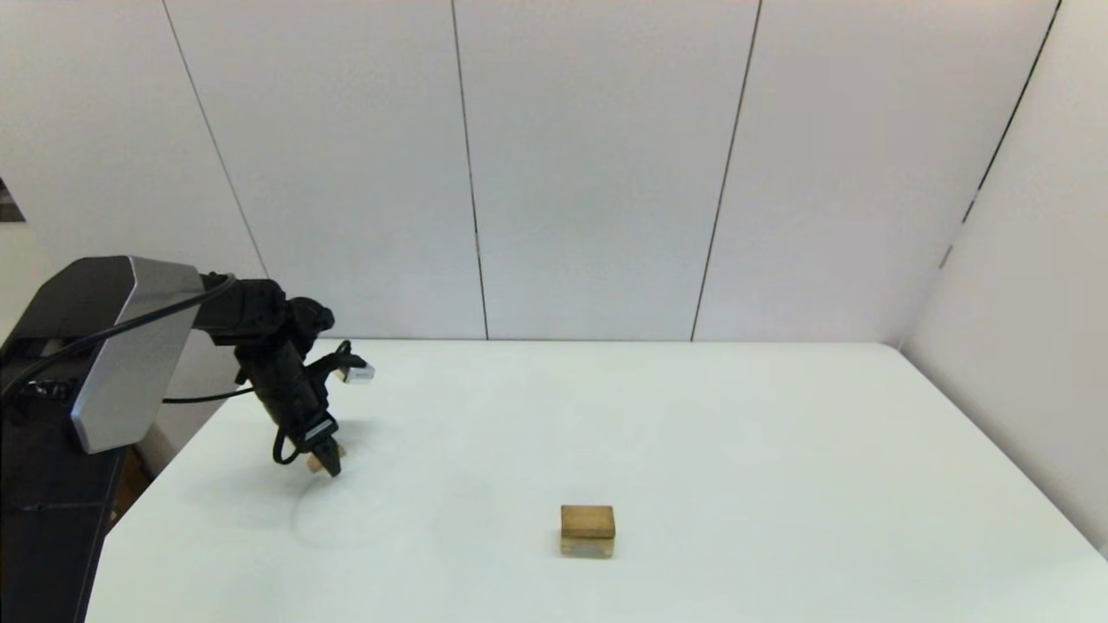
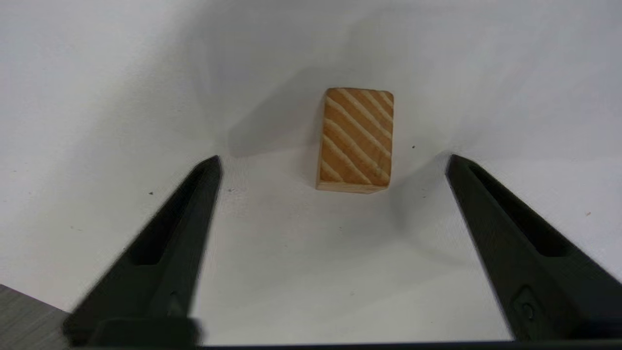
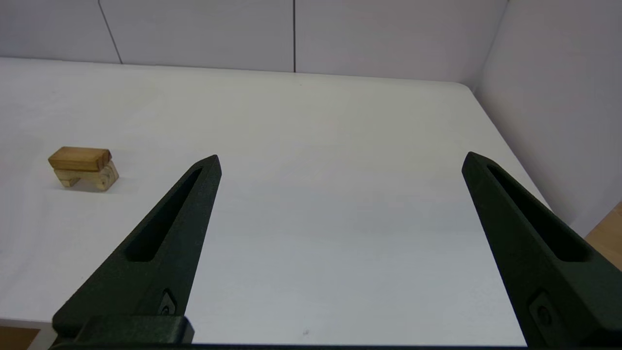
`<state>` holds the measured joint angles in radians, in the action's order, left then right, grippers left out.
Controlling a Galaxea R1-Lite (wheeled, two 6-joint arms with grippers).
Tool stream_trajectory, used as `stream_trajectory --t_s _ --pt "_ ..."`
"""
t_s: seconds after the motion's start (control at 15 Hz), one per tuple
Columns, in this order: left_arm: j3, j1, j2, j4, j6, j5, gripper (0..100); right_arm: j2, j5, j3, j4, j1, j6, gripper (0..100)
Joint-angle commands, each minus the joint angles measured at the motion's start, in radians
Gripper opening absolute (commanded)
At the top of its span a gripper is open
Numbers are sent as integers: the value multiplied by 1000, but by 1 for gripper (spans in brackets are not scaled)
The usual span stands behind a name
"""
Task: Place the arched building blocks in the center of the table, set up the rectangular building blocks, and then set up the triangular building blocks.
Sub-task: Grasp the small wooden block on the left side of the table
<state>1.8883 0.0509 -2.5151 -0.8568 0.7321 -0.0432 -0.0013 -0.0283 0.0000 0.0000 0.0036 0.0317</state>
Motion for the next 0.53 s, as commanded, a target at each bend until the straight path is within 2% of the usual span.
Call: stream_trajectory --t_s 0.07,0.53 --pt "11 1 -7 -8 4 0 0 0 -1 2 0 -1 1 100" --pt "11 3 6 -13 6 -1 0 0 -1 2 0 1 1 100"
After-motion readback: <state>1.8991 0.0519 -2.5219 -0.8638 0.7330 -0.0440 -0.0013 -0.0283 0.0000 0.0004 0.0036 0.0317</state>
